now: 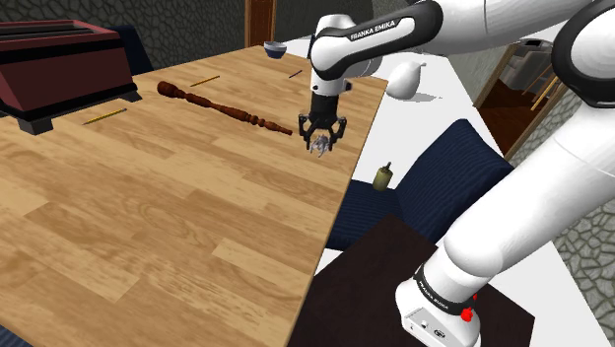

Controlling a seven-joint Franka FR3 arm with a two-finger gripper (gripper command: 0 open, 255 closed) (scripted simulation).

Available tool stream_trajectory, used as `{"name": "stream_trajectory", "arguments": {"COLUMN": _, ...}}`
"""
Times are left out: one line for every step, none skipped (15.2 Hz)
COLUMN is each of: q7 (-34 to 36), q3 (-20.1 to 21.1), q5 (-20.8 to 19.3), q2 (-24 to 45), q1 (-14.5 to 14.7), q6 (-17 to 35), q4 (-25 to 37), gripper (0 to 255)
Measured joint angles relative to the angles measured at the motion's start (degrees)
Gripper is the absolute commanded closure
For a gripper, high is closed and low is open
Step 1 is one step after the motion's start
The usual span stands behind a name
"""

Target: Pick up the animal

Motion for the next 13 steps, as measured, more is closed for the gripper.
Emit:
{"name": "stream_trajectory", "arguments": {"q7": 0.01, "q3": -0.01, "q5": 0.03, "q2": -0.31, "q1": 0.00, "q6": -0.75, "q4": 0.46, "gripper": 255}}
{"name": "stream_trajectory", "arguments": {"q7": -0.01, "q3": -0.05, "q5": 0.04, "q2": -0.54, "q1": -0.02, "q6": -1.53, "q4": 1.02, "gripper": 255}}
{"name": "stream_trajectory", "arguments": {"q7": -0.08, "q3": -0.11, "q5": 0.04, "q2": -0.82, "q1": -0.06, "q6": -2.32, "q4": 1.53, "gripper": 255}}
{"name": "stream_trajectory", "arguments": {"q7": -0.01, "q3": -0.09, "q5": 0.05, "q2": -0.93, "q1": -0.04, "q6": -2.93, "q4": 2.02, "gripper": 255}}
{"name": "stream_trajectory", "arguments": {"q7": -0.04, "q3": -0.12, "q5": 0.09, "q2": -1.24, "q1": -0.06, "q6": -3.60, "q4": 2.38, "gripper": 255}}
{"name": "stream_trajectory", "arguments": {"q7": -0.12, "q3": -0.19, "q5": 0.05, "q2": -1.27, "q1": -0.11, "q6": -4.23, "q4": 2.98, "gripper": 255}}
{"name": "stream_trajectory", "arguments": {"q7": 0.01, "q3": -0.14, "q5": 0.12, "q2": -1.65, "q1": -0.06, "q6": -5.05, "q4": 3.44, "gripper": 255}}
{"name": "stream_trajectory", "arguments": {"q7": 0.05, "q3": -0.14, "q5": 0.10, "q2": -1.68, "q1": -0.06, "q6": -5.85, "q4": 4.21, "gripper": 255}}
{"name": "stream_trajectory", "arguments": {"q7": 0.03, "q3": -0.19, "q5": 0.11, "q2": -1.96, "q1": -0.08, "q6": -6.80, "q4": 4.87, "gripper": 255}}
{"name": "stream_trajectory", "arguments": {"q7": 0.02, "q3": -0.22, "q5": 0.10, "q2": -2.05, "q1": -0.10, "q6": -7.61, "q4": 5.59, "gripper": 255}}
{"name": "stream_trajectory", "arguments": {"q7": -0.02, "q3": -0.27, "q5": 0.11, "q2": -2.35, "q1": -0.13, "q6": -8.31, "q4": 5.99, "gripper": 255}}
{"name": "stream_trajectory", "arguments": {"q7": -0.04, "q3": -0.31, "q5": 0.11, "q2": -2.47, "q1": -0.16, "q6": -9.00, "q4": 6.56, "gripper": 255}}
{"name": "stream_trajectory", "arguments": {"q7": -0.01, "q3": -0.30, "q5": 0.10, "q2": -2.50, "q1": -0.15, "q6": -9.45, "q4": 6.99, "gripper": 255}}
